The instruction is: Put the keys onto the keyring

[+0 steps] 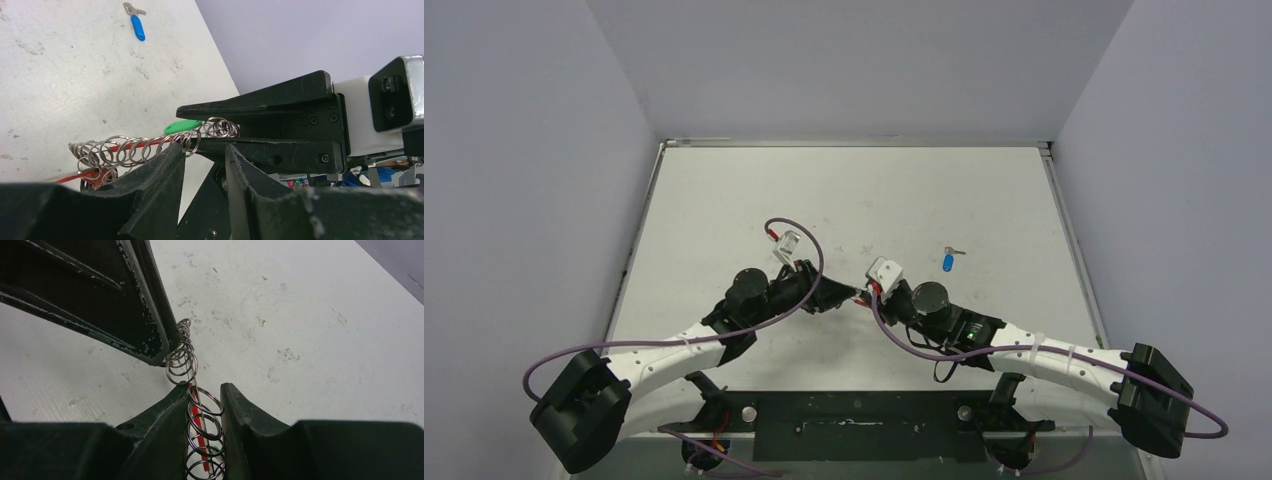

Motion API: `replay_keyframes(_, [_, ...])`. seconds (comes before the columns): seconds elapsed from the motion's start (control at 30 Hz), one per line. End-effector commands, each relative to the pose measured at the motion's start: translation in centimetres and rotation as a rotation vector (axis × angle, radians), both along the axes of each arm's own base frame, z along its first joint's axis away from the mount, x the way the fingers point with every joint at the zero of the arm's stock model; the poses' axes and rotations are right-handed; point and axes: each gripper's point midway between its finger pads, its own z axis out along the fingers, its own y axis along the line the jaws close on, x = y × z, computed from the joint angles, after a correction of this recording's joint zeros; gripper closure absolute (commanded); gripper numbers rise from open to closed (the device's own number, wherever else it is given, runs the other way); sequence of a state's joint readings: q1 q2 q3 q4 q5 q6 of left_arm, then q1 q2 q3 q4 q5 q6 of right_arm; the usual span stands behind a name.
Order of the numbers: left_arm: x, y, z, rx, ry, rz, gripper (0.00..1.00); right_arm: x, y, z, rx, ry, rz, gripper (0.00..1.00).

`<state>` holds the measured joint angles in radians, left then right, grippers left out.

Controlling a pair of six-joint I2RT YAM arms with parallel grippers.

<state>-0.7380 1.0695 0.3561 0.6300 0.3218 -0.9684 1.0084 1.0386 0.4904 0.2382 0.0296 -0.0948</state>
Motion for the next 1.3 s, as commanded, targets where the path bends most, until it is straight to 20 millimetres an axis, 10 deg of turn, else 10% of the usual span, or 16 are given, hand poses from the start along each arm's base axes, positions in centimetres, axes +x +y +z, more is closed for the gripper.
replay_keyframes(0.0, [1.0, 0.0, 1.9, -0.051, -0.068, 0.030, 0.66, 0.3, 0.8, 3.0, 0.099, -0.048, 0.008, 1.00])
replay_keyframes(1.27, [0.6, -0.7, 2.1, -0.100, -0.009, -0.001, 0.80, 0.6, 1.1, 3.9, 0.132, -0.061, 0.006, 1.00])
